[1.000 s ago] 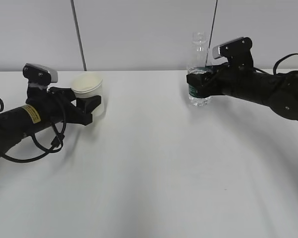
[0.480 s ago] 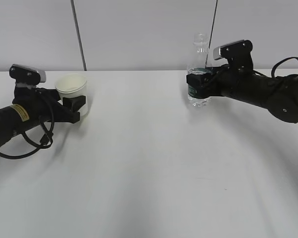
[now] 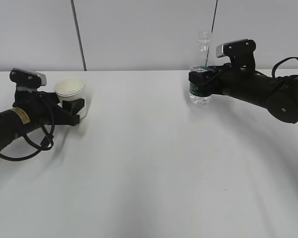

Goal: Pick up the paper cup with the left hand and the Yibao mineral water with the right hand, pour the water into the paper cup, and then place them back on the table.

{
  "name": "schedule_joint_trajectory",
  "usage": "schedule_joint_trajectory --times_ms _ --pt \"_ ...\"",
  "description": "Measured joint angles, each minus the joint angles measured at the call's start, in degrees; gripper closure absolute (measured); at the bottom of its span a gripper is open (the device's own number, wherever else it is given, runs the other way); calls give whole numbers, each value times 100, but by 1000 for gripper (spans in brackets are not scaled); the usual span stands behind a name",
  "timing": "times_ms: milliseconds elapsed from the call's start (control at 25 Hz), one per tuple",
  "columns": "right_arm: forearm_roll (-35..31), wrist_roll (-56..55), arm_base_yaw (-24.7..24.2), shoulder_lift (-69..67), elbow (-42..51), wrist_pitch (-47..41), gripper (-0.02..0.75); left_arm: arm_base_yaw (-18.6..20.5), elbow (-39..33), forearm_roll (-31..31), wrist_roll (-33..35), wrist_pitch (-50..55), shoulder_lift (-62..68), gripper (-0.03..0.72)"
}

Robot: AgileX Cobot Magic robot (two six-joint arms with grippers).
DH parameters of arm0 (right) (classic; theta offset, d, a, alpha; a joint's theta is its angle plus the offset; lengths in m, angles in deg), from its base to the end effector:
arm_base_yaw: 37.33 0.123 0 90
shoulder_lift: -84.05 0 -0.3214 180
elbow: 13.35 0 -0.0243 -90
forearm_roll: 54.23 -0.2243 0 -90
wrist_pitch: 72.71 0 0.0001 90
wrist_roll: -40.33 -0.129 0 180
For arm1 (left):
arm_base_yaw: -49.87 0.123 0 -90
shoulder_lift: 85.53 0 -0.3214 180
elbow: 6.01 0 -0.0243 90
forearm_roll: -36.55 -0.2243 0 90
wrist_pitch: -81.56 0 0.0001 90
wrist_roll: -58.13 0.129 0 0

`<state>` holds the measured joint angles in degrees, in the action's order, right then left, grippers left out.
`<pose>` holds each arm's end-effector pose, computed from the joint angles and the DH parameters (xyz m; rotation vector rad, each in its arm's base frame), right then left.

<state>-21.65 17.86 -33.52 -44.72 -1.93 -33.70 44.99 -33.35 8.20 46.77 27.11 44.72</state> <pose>0.4763 0.0755 0.1836 -0.3638 1.8064 0.3175 0.4238 -0.0862 0.1360 0.4477 1.7983 -0.3543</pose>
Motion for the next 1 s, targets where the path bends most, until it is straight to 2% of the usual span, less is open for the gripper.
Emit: schedule_joint_trajectory --times_ms 1000 --pt "-530 -4 0 -483 0 281 249 0 0 421 173 -31 119 255"
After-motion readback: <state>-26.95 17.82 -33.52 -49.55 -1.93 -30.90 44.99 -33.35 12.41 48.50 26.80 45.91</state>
